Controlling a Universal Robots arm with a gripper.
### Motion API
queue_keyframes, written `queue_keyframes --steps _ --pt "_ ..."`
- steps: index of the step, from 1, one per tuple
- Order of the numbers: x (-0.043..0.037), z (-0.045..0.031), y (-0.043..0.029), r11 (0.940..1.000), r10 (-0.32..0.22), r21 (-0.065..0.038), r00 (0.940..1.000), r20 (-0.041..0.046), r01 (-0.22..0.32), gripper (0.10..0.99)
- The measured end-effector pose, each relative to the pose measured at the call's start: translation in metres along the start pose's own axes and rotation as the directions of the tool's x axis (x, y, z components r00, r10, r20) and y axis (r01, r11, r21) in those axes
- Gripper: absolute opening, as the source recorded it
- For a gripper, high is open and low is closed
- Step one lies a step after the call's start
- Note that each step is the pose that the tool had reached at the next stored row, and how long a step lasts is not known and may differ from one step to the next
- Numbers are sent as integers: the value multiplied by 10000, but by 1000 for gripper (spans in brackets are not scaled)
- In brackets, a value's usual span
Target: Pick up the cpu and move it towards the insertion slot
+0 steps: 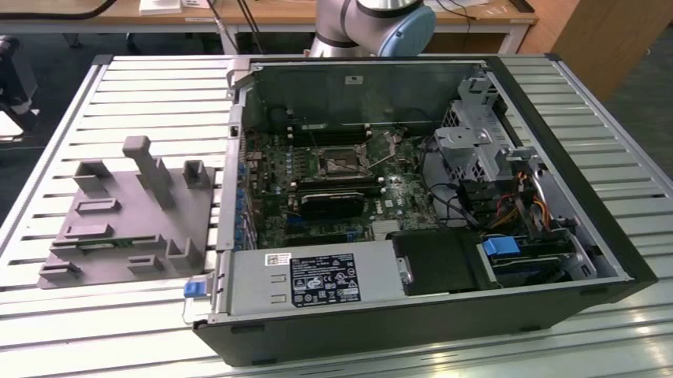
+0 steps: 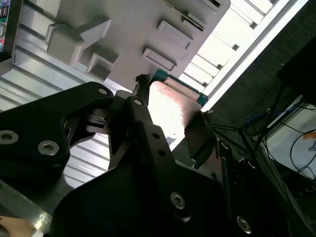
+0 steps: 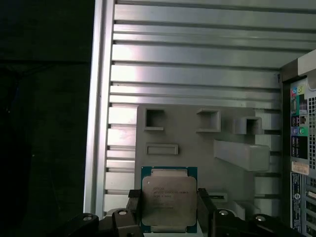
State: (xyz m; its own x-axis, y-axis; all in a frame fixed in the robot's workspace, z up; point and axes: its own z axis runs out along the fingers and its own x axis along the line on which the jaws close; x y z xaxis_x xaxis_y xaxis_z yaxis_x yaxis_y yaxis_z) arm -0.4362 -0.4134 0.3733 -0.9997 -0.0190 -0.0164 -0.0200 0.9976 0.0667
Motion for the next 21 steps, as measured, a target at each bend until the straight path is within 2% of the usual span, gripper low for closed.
queue_keyframes --steps 5,13,17,21 --pt "-3 -169 11 10000 0 -1 10000 0 0 537" --pt "-23 -177 11 10000 -2 -1 10000 -2 2 537" --pt "-97 -175 10 10000 0 -1 10000 -1 0 537" --pt "-205 -173 8 10000 6 -1 10000 0 -6 537"
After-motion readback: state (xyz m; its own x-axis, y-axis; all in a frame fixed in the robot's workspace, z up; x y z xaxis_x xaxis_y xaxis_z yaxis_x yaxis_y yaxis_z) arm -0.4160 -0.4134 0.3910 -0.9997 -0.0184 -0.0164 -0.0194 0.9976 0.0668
